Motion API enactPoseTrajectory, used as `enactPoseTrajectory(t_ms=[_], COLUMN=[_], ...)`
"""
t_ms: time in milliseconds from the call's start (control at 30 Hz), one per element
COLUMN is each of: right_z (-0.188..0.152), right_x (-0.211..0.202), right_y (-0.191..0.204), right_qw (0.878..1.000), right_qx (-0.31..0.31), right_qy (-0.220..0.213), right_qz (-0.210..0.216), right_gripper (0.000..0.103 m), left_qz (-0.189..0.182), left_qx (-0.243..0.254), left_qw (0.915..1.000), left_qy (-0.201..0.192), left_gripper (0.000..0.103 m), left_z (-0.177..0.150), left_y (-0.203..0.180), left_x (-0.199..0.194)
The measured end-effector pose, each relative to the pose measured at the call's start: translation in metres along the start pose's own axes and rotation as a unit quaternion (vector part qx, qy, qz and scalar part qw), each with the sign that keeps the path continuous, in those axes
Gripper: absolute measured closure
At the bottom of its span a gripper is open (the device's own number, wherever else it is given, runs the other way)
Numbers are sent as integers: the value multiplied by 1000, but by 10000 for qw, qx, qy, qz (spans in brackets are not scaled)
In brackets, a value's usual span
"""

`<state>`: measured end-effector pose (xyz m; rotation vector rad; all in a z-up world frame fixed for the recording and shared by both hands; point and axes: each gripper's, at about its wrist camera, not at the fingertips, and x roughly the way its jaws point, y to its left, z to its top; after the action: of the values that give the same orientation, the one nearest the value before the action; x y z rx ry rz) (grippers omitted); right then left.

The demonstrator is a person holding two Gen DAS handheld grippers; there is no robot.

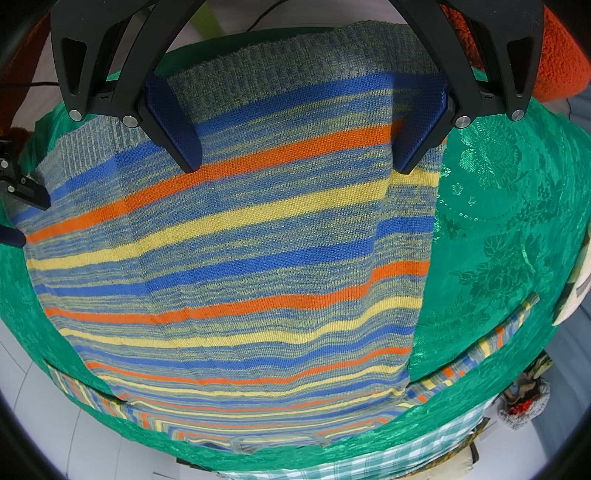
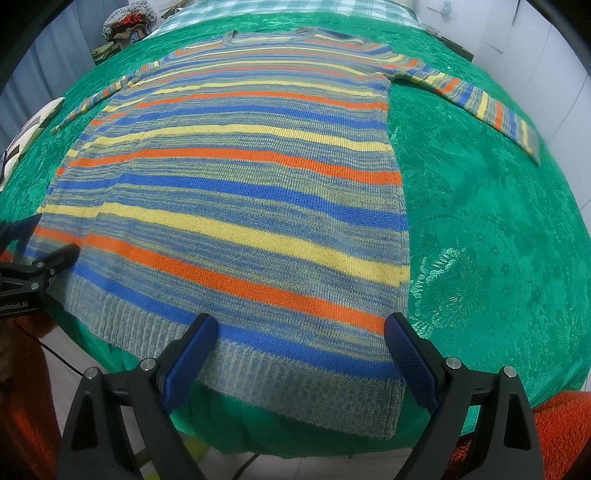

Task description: Fold small clothes

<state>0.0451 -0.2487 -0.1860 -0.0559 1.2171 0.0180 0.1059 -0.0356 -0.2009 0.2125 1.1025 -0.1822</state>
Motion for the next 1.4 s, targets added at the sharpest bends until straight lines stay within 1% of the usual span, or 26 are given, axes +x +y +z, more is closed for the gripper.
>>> enactPoseTrajectory(t_ms=[1200,1400], right_z=[-1,0], right_x=[-1,-3], right_y=[0,-1], right_qw=[10000,10000], right_qx=[4,64], right_qy=[-6,-48], right_qz=[1,37], right_gripper=[11,11], left_qz=[12,-8], left_qx=[3,3], left_qw=[10000,10000], left_qy=[-5,-64], left_gripper=[1,1], left_z=[0,0], left_y=[-1,0], left_x=[0,0])
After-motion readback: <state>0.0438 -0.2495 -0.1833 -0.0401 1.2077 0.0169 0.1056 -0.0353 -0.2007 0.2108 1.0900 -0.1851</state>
